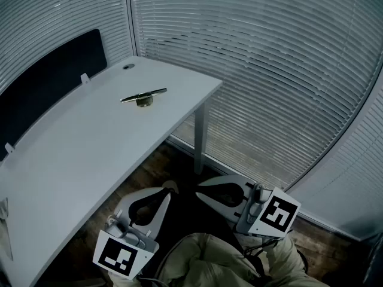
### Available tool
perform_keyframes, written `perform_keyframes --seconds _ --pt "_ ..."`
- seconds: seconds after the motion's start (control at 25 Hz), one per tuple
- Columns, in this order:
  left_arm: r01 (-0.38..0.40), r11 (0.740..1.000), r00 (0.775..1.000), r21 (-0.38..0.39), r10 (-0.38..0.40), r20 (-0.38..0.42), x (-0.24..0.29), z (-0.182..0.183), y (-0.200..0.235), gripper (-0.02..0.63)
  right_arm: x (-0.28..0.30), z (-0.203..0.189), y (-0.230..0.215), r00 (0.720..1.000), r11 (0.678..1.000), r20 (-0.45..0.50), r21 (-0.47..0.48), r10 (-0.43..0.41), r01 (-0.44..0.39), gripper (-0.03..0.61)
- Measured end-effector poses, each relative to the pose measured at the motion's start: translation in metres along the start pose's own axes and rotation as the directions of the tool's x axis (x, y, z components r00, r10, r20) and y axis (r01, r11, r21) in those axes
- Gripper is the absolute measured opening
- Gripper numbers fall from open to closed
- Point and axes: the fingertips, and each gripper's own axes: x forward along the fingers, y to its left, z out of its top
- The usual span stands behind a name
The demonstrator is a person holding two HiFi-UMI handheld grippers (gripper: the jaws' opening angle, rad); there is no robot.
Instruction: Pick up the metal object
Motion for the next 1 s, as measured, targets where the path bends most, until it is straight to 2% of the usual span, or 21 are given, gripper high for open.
perform_keyframes --seconds 0.16,0.4,0.6,0.84,0.92,1.0 --pt "0.006 0.999 1.0 0.038 -0.006 0.009 0.013 0.013 0.012 0.006 0.011 0.005 -0.015 1.0 1.0 -0.011 -0.021 0.012 -0.012 0.003" --pt "0.034 0.999 0.999 0.032 -0.035 0.012 0.038 0.022 0.035 0.006 0.037 -0.008 -0.047 0.999 0.999 -0.034 -0.029 0.03 -0.031 0.003" --pt "0.033 0.994 0.999 0.101 -0.034 0.006 0.056 0.038 0.058 0.006 0.058 -0.016 -0.074 0.998 0.998 -0.048 -0.031 0.047 -0.049 0.003" --pt "0.029 0.981 1.0 0.191 -0.029 -0.001 0.079 0.059 0.086 0.006 0.074 0.003 -0.117 0.999 0.999 -0.033 -0.044 0.016 -0.018 0.003" --pt "0.016 0.982 1.0 0.19 -0.014 -0.012 0.085 0.062 0.099 0.006 0.081 0.004 -0.127 1.0 0.999 -0.022 -0.051 0.012 -0.013 0.004" --pt "-0.017 0.989 0.999 0.146 0.022 -0.035 0.089 0.06 0.115 0.006 0.091 0.006 -0.136 1.0 0.997 -0.022 -0.072 0.016 -0.017 0.003"
